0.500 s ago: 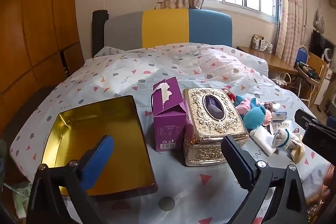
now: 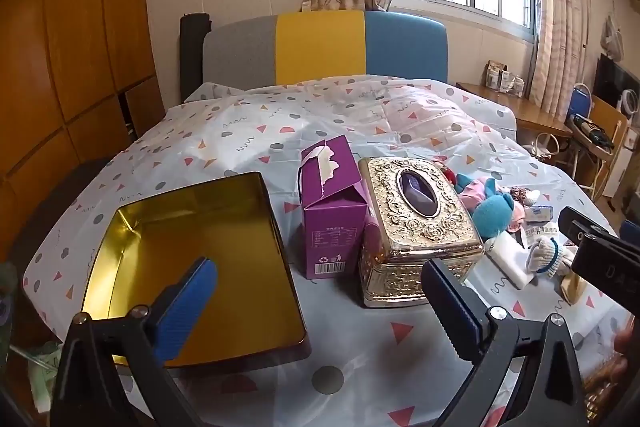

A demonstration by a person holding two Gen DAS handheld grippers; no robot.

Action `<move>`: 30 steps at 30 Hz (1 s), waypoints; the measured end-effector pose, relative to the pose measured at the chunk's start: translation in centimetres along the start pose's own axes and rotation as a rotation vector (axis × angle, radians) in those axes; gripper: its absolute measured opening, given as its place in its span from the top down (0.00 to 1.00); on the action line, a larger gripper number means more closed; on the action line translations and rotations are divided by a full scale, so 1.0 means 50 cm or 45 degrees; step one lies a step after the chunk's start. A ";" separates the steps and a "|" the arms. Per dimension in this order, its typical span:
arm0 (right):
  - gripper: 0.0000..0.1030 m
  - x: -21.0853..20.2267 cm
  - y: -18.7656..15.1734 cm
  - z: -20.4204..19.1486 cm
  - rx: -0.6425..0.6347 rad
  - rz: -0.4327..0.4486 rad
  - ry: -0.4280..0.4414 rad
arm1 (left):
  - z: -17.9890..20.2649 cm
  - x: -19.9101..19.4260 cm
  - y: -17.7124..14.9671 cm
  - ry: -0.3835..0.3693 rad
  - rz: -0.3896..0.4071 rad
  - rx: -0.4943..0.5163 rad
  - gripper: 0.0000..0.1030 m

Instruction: Organize soft objects

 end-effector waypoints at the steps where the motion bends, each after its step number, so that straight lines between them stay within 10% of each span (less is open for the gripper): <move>1: 0.00 0.000 0.001 -0.002 -0.002 0.002 -0.001 | 0.000 0.001 -0.001 -0.002 -0.003 0.001 0.00; 30: 0.00 0.014 -0.008 -0.015 -0.018 -0.026 0.008 | -0.022 0.011 -0.014 0.018 -0.036 -0.021 0.00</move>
Point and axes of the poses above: each gripper's, at about its wrist camera, not at the fingertips, and x roughly the way its jaws point, z to its right, y to its top, the point moved 10 cm from there along x, roughly the way its jaws point
